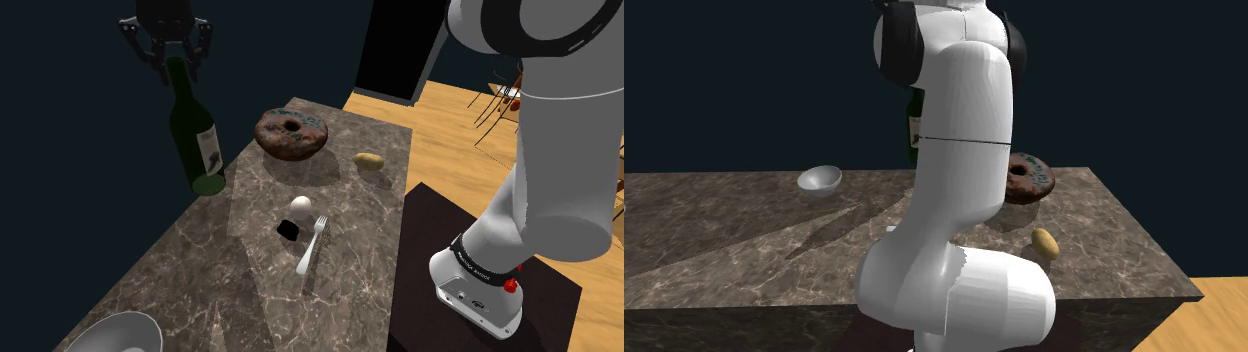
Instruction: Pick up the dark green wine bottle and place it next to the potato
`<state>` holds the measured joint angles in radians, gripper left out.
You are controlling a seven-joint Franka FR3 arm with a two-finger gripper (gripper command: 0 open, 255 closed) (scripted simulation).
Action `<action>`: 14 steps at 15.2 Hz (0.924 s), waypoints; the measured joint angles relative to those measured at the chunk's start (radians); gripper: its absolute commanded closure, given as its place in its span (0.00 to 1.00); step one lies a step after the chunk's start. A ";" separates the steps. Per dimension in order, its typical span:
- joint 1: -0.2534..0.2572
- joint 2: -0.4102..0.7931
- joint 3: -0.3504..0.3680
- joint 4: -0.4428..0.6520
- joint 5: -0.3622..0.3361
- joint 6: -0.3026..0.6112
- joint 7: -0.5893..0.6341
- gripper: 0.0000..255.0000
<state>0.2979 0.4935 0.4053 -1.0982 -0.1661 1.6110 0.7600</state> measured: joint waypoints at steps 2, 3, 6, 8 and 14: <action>0.007 0.010 -0.001 0.046 -0.003 -0.036 -0.001 1.00; 0.013 0.018 -0.001 0.072 -0.006 -0.054 0.000 1.00; 0.008 0.009 0.000 0.089 -0.003 -0.079 -0.008 1.00; -0.044 -0.066 0.002 -0.022 0.025 -0.042 -0.037 1.00; -0.187 -0.303 -0.019 -0.347 0.125 0.059 -0.163 1.00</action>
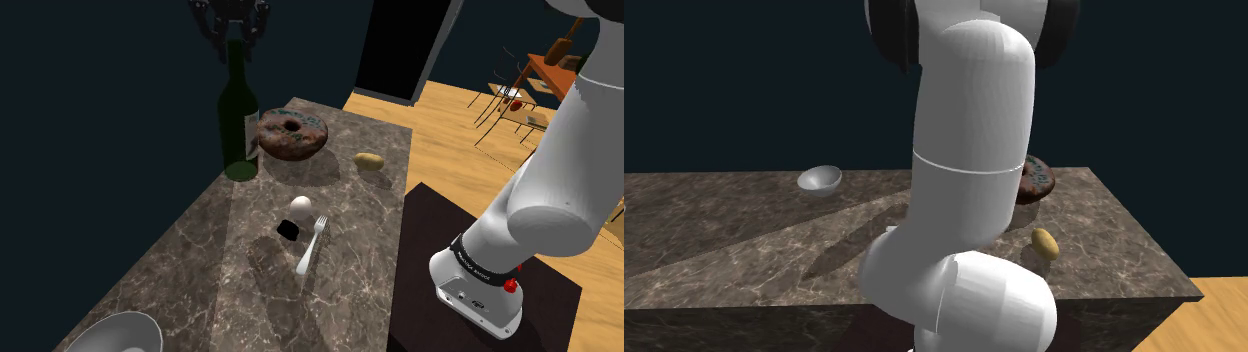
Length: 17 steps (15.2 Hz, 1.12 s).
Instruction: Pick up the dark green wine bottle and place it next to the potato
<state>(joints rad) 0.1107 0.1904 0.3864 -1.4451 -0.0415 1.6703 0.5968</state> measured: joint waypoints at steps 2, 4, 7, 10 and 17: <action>-0.035 -0.055 -0.017 -0.067 0.025 0.015 -0.049 1.00; -0.064 -0.109 -0.033 -0.131 0.048 0.027 -0.094 1.00; -0.107 -0.196 -0.068 -0.235 0.081 0.047 -0.175 1.00; -0.139 -0.264 -0.103 -0.306 0.103 0.050 -0.245 1.00; -0.210 -0.385 -0.206 -0.440 0.124 0.055 -0.425 1.00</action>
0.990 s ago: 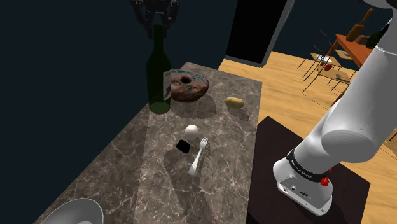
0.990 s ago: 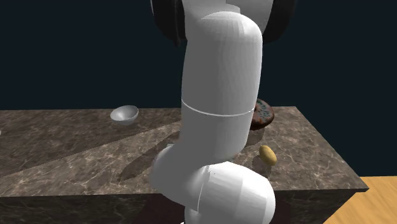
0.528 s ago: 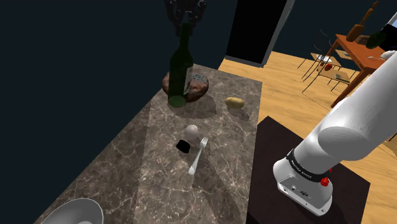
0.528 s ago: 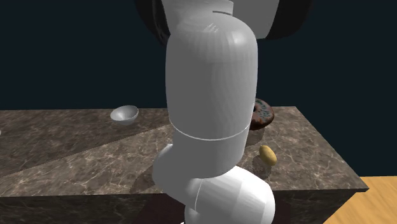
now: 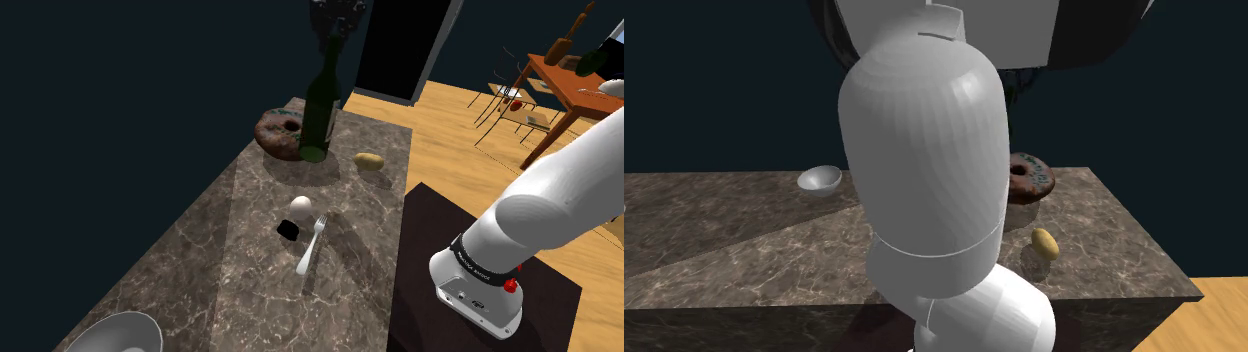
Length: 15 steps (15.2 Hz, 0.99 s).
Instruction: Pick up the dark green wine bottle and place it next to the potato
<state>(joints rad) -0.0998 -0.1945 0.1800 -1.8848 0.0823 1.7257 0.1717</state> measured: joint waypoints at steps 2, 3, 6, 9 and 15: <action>-0.020 -0.016 -0.031 -0.011 -0.002 -0.009 -0.050 1.00; -0.028 -0.030 -0.044 -0.033 -0.002 -0.002 -0.071 1.00; -0.058 -0.064 -0.094 -0.065 -0.008 -0.009 -0.150 1.00; -0.084 -0.089 -0.139 -0.090 -0.017 -0.013 -0.220 1.00; -0.141 -0.083 -0.235 -0.078 -0.041 -0.027 -0.364 1.00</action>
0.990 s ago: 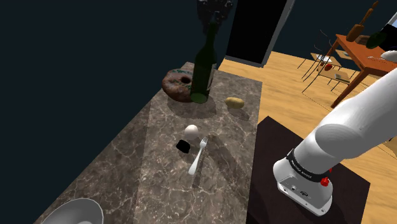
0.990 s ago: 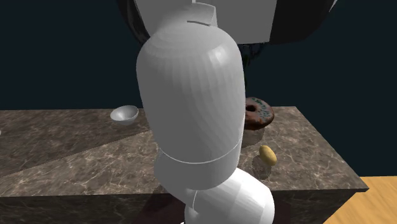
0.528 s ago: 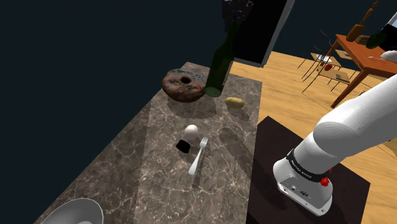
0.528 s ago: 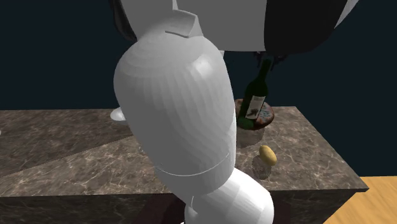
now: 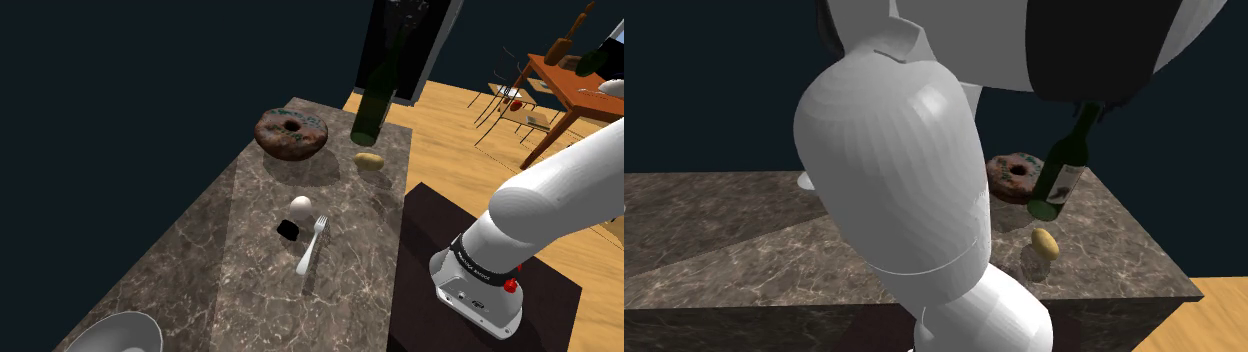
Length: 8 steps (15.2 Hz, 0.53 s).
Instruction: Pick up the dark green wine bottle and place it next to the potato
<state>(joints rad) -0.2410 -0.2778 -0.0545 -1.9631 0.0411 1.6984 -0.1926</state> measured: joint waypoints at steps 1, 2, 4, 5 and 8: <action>-0.010 0.002 -0.018 0.005 -0.004 -0.004 -0.027 1.00; -0.020 0.003 -0.034 0.009 -0.008 -0.008 -0.053 1.00; -0.038 0.015 -0.065 0.016 -0.015 -0.005 -0.100 1.00; -0.046 0.021 -0.079 0.029 -0.017 -0.013 -0.122 1.00; -0.074 0.049 -0.126 0.053 -0.024 -0.013 -0.195 1.00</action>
<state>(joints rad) -0.3146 -0.2292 -0.1808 -1.9097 0.0169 1.6858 -0.3878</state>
